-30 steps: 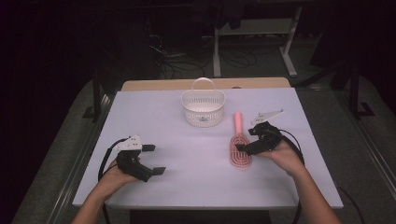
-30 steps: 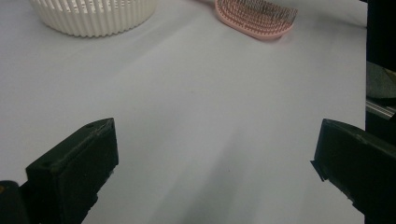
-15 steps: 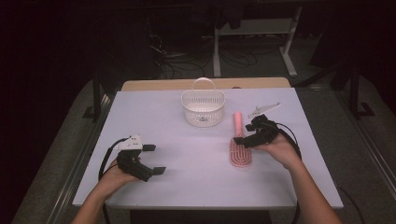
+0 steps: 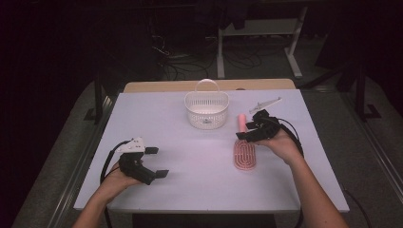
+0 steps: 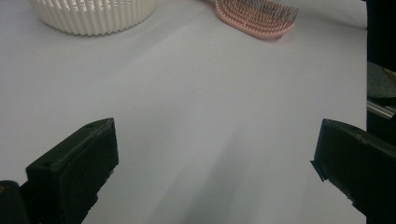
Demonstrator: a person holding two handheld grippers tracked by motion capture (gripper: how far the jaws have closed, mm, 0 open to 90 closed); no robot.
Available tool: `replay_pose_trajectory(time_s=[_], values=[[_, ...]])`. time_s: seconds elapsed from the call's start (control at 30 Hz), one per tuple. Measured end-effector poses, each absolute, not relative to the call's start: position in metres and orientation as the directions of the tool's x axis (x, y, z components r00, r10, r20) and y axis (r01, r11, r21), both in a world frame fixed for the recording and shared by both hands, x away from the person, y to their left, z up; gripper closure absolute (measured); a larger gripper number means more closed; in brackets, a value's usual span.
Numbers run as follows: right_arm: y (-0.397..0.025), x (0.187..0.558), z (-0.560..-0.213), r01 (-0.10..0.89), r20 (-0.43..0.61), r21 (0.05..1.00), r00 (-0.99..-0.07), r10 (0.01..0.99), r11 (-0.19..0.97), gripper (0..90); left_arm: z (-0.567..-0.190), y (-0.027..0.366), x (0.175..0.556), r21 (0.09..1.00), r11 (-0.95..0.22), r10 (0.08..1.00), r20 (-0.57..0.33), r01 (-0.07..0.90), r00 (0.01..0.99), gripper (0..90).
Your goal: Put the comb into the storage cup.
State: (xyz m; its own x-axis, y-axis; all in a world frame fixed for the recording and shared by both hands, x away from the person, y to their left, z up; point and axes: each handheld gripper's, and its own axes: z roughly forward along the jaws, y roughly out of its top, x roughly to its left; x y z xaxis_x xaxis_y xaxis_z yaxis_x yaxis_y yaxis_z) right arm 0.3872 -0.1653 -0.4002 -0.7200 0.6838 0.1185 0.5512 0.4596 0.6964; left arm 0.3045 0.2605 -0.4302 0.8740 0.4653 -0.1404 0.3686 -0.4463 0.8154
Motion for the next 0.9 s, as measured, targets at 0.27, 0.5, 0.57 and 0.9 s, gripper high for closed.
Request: replay_pose_trajectory(time_s=[0.27,0.5,0.57,0.9], values=[[-0.162,0.399,-0.399,0.558,0.116,0.688,-0.716,0.688,0.465,49.2,-0.430,0.261,0.305,0.816,-0.446,0.464,-0.140,0.368,0.874,0.0],[-0.160,0.409,-0.398,0.564,0.111,0.677,-0.714,0.691,0.474,60.0,-0.430,0.261,0.305,0.816,-0.446,0.465,-0.141,0.368,0.874,0.0],[-0.158,0.411,-0.399,0.566,0.108,0.672,-0.714,0.692,0.479,63.2,-0.430,0.261,0.305,0.815,-0.447,0.463,-0.141,0.368,0.875,0.0],[-0.152,0.424,-0.401,0.567,0.101,0.659,-0.718,0.689,0.494,79.0,-0.430,0.261,0.305,0.817,-0.445,0.464,-0.140,0.367,0.875,0.0]])
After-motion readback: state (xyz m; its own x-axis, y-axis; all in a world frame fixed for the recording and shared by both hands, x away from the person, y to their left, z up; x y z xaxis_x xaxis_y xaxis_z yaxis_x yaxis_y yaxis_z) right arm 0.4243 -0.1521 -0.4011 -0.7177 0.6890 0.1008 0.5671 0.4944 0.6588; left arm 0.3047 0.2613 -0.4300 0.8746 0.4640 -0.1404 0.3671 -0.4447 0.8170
